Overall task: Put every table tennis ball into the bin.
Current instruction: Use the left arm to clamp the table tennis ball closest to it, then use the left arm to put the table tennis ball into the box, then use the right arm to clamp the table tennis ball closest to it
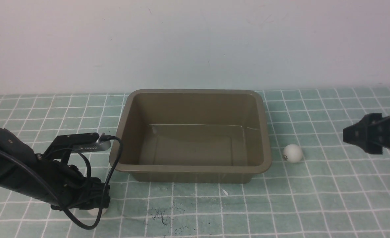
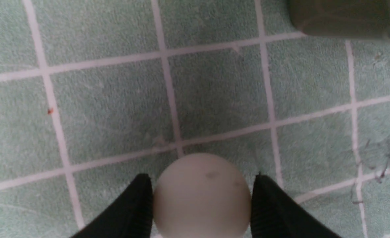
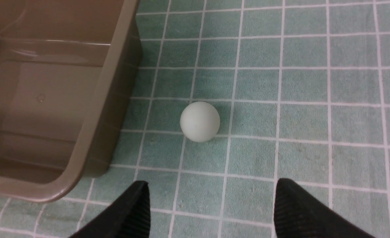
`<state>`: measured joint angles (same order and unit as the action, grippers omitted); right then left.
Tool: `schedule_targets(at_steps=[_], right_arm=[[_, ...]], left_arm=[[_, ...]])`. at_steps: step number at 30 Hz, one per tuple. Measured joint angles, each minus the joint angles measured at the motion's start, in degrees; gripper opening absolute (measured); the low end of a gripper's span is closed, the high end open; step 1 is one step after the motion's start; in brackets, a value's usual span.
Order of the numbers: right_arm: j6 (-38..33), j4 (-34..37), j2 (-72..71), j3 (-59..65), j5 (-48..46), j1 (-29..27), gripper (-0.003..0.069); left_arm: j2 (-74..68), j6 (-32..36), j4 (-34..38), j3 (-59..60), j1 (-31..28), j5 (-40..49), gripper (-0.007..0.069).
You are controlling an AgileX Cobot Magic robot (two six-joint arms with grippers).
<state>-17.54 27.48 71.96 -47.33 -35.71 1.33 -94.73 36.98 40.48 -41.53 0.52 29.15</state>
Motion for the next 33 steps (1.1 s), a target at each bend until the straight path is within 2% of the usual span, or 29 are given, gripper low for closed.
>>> schedule_targets(at_steps=[4, 8, 11, 14, 22, 24, 26, 28, 30, 32, 33], right_arm=[[-1.24, 0.33, 9.17, -6.03, -1.06, 0.00, 0.0481], [-2.42, 0.13, 19.14, -12.25, -1.74, 2.18, 0.0483], [-2.50, -0.03, 22.64, -14.59, -1.74, 3.43, 0.0483], [-2.32, -2.28, 30.47, -19.05, -1.87, 5.52, 0.0483], [-0.23, -4.84, 41.27, -25.43, -5.58, 6.56, 0.0482], [-0.11, -4.97, 42.91, -26.09, -6.08, 7.15, 0.0454], [-0.05, -4.91, 43.59, -26.22, -6.19, 7.32, 0.0356], [0.16, -5.63, 42.94, -27.32, -8.64, 7.32, 0.0360], [0.16, -6.05, 41.97, -27.82, -10.46, 7.24, 0.0360], [0.22, -5.50, 36.78, -28.97, -14.91, 7.06, 0.0360], [0.22, -5.22, 36.78, -28.97, -15.18, 7.06, 0.0360]], left_arm=[[2.04, -0.96, -3.93, -2.33, 0.00, 8.99, 0.0342], [10.28, -6.72, -8.77, -7.35, 0.08, 15.84, 0.0342], [13.30, -8.18, -9.53, -10.24, 0.78, 16.68, 0.0342], [14.05, -8.93, -9.71, -15.89, 3.86, 17.39, 0.0342], [1.09, -9.13, -12.00, -28.87, 12.43, 16.91, 0.0342], [-3.84, -9.77, -12.93, -32.07, 13.99, 16.91, 0.0359], [-6.85, -11.05, -12.98, -34.36, 14.82, 17.42, 0.0396], [-9.86, -14.58, -13.97, -38.65, 15.14, 20.78, 0.0440], [-10.08, -16.98, -15.11, -40.65, 15.19, 22.54, 0.0434], [-8.95, -22.06, -19.76, -44.01, 15.25, 26.17, 0.0352], [-8.72, -22.43, -20.21, -44.18, 15.25, 26.17, 0.0342]])
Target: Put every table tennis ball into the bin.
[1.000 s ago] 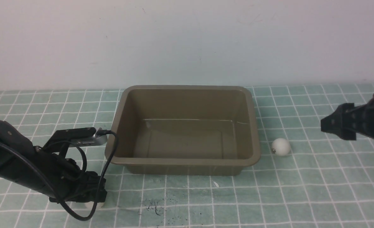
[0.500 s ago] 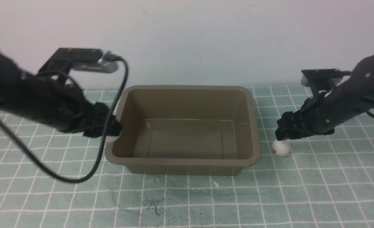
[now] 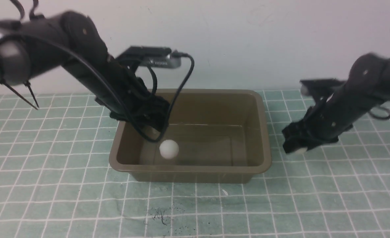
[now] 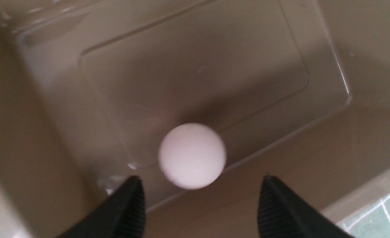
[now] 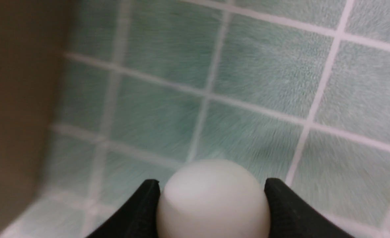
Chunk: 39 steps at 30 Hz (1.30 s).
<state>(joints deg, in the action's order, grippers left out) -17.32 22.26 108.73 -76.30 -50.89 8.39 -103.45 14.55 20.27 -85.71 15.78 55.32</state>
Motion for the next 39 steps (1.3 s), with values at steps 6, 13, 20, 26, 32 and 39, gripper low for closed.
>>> schedule_targets(at_steps=[6, 13, 20, 26, 32, 39], right_arm=[[-3.40, 12.40, -13.56, -0.95, 0.13, 4.88, 0.0360], [-7.15, 13.92, -10.48, -2.18, 10.23, 12.21, 0.0432], [-3.25, 7.60, -13.50, -8.05, 3.60, 10.99, 0.0592], [9.75, -8.83, -32.95, -9.13, -6.51, 7.69, 0.0163], [19.27, -19.21, -57.29, 5.14, -4.26, 7.55, -0.0006], [27.44, -25.26, -86.67, 34.81, 14.20, 7.55, -0.0013]], left_arm=[[13.58, -7.18, -8.03, 0.70, 0.06, 2.71, 0.0020], [34.41, -7.56, -7.10, 16.26, 0.06, 1.05, -0.0005], [49.29, -7.56, -5.46, 32.36, 0.06, -5.99, -0.0005], [54.50, -7.56, -4.62, 37.22, 0.06, -7.45, -0.0005], [54.95, -7.56, -4.57, 37.56, 0.06, -7.94, -0.0005], [54.95, -7.50, -3.99, 37.56, 0.06, -9.56, -0.0005]])
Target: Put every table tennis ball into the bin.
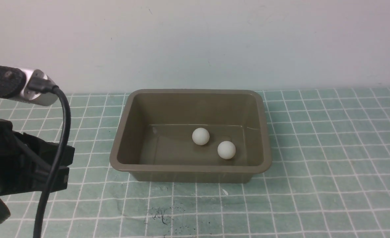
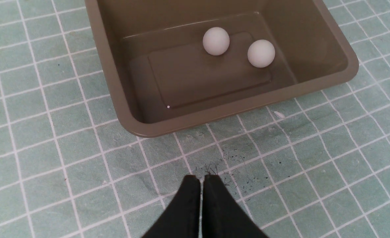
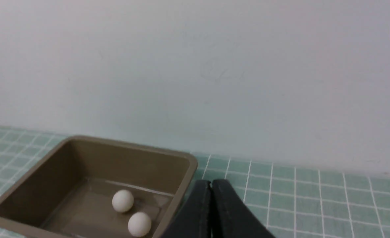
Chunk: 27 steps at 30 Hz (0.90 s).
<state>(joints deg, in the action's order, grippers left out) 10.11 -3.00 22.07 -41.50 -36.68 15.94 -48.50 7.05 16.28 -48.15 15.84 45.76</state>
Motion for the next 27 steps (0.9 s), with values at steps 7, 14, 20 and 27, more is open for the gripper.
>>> schedule_targets(at_steps=[7, 14, 20, 27], right_arm=[[9.98, -10.29, -22.14, 19.36, 12.91, 0.00, -0.0013], [12.61, -16.16, -22.77, 21.48, 13.66, 0.00, -0.0013], [12.79, -17.04, -22.77, 21.47, 13.86, 0.00, -0.0013], [12.79, -17.24, -22.77, 21.47, 13.90, 0.00, -0.0013]], left_arm=[[0.00, 0.11, 0.42, 0.00, 0.00, -0.05, -0.0005], [4.13, 0.11, -0.01, 2.01, 0.00, -0.50, -0.0005], [16.96, 0.00, -0.44, 8.86, 0.00, -5.72, -0.0005], [30.18, -0.04, 0.14, 15.42, 0.00, -8.18, -0.0005]])
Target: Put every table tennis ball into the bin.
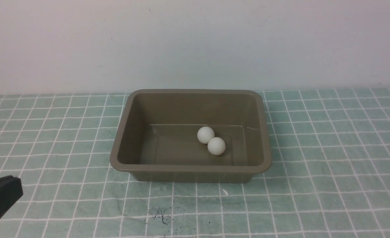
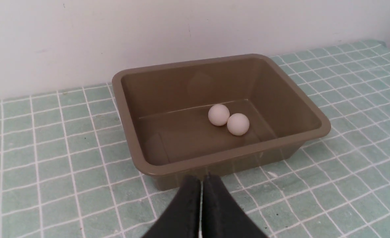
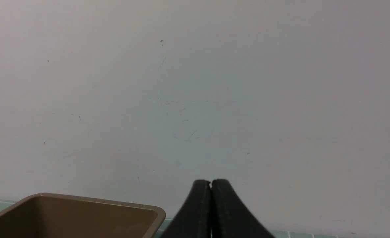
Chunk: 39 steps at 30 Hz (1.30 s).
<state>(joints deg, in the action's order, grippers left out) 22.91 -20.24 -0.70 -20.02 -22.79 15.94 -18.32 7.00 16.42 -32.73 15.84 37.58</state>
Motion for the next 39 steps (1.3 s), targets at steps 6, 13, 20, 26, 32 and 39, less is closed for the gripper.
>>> schedule_targets(at_steps=[6, 13, 20, 26, 32, 39], right_arm=[[0.02, -0.14, 0.00, 0.00, 0.03, 0.00, -0.0013], [0.02, -0.14, 0.00, 0.00, 0.03, 0.00, -0.0013], [0.02, -0.14, 0.00, 0.00, 0.07, 0.00, -0.0013], [0.21, -0.16, 0.00, 0.00, 0.07, 0.00, -0.0013], [1.06, -0.16, 0.00, 0.00, 0.28, 0.00, -0.0013], [1.13, -0.16, 0.00, 0.00, 0.28, 0.00, -0.0013]], left_arm=[[4.28, 0.00, 1.27, 0.00, 0.00, 2.70, -0.0005], [4.33, 1.00, 0.15, 0.12, 0.00, 3.06, -0.0005], [6.96, -0.06, -9.79, 9.05, -1.86, -8.25, -0.0005], [15.59, -1.52, -14.31, 25.21, -10.86, -18.13, -0.0005], [18.96, -1.10, -14.62, 34.20, -14.91, -16.90, -0.0005], [18.96, -0.95, -14.66, 34.22, -15.20, -15.73, -0.0005]])
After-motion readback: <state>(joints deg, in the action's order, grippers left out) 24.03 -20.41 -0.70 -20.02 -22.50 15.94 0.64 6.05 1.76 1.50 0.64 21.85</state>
